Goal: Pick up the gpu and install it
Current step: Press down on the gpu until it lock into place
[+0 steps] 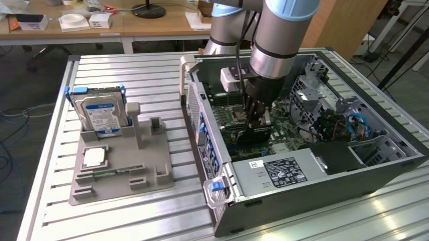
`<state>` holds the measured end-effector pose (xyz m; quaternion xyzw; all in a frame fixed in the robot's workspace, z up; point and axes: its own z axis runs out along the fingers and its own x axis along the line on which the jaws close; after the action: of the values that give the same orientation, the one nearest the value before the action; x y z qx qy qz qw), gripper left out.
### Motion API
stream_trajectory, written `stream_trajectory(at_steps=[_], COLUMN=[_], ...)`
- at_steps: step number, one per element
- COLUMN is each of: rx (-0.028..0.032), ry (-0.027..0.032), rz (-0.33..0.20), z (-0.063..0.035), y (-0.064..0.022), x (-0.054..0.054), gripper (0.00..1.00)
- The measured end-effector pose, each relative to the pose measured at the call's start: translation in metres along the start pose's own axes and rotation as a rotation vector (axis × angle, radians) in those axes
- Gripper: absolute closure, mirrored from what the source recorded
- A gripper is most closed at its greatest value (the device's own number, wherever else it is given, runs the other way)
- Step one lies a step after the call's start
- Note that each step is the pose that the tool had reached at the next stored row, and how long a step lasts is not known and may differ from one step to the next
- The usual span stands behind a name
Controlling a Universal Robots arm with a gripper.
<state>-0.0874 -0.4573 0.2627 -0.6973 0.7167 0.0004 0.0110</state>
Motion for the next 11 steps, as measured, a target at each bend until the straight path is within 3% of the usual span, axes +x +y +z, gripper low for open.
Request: stream_trajectory(at_steps=[8,11], rx=[0.0004,0.0023], ry=[-0.0012,-0.0004], rz=[0.000,0.000], z=[-0.0026,-0.0076], y=[0.0014,0.0077], x=[-0.0002,0.0000], gripper=[0.89,0.89])
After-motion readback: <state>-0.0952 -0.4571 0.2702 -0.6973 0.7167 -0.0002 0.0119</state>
